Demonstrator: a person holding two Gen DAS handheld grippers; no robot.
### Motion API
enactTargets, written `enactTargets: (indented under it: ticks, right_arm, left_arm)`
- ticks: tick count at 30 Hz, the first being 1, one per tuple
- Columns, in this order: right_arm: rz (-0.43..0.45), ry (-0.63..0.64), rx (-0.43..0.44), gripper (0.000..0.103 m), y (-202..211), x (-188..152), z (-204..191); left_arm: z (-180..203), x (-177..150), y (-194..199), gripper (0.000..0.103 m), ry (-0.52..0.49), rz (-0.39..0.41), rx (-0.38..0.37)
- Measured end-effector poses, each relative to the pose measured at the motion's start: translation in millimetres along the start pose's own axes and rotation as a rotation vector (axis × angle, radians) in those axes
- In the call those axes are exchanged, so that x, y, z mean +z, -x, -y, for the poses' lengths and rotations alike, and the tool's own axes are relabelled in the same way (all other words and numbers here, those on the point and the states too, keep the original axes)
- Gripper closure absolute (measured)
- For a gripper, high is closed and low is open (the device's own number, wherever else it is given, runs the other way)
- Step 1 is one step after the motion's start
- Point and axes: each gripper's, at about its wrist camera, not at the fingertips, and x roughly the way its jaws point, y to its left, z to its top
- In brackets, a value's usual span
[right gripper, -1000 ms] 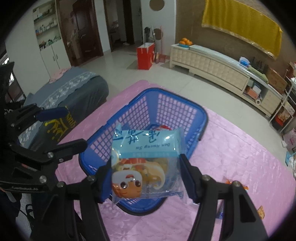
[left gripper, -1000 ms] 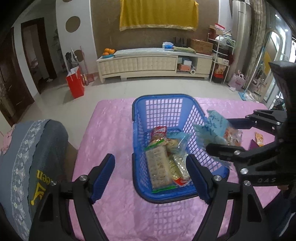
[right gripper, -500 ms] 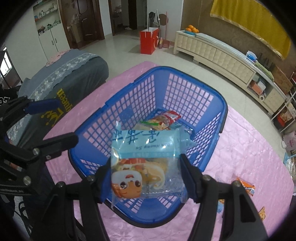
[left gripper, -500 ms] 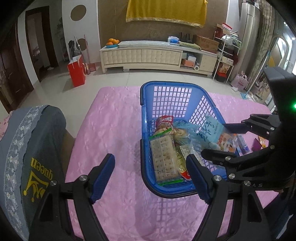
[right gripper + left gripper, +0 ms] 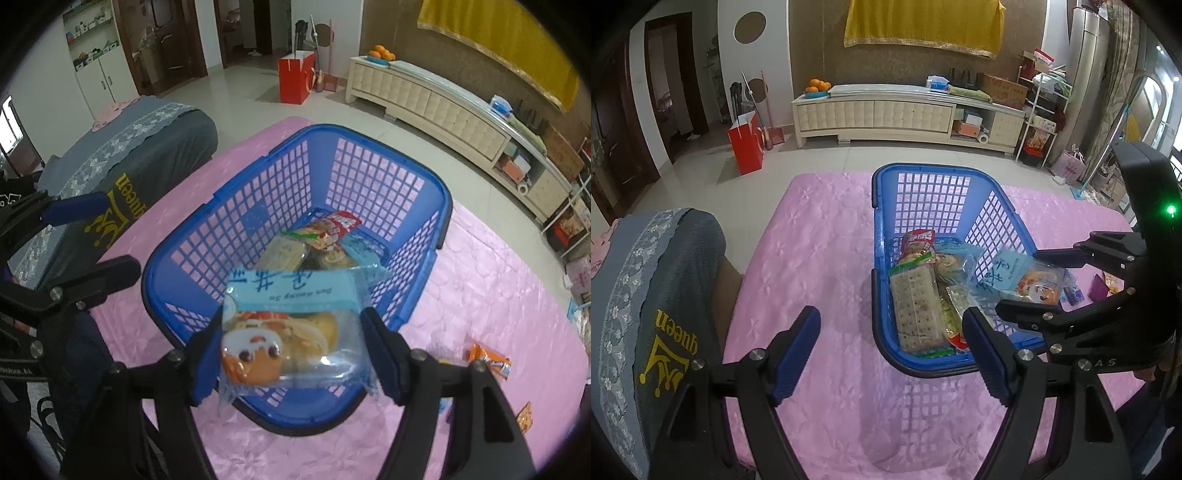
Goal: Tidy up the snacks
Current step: 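Lower the blue bread bag into the basket and open the right tool, then move both tools back to the remaining snacks on the quilt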
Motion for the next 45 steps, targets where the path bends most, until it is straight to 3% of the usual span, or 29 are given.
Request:
enactTargets:
  ticks: [5, 16, 28, 34, 45]
  right_arm:
    - [0.028, 0.002, -0.028, 0.016, 11, -5, -1]
    - [0.132, -0.051, -0.065, 0.016, 71, -30, 29]
    - [0.177, -0.184, -0.175, 0.016, 127, -79, 105]
    - [0.161, -0.248, -0.216, 0.016, 132, -105, 136]
    - [0.118, -0.315, -0.220, 0.016, 110, -146, 180]
  left_arm:
    - [9, 0, 7, 0.026, -0.015, 0.009, -0.002]
    - [58, 6, 26, 0.026, -0.087, 0.046, -0.034]
    - [162, 19, 21, 0.026, -0.235, 0.061, -0.124]
    - [212, 19, 1, 0.026, -0.295, 0.029, -0.159]
    - [263, 12, -45, 0.026, -0.322, -0.059, -0.175]
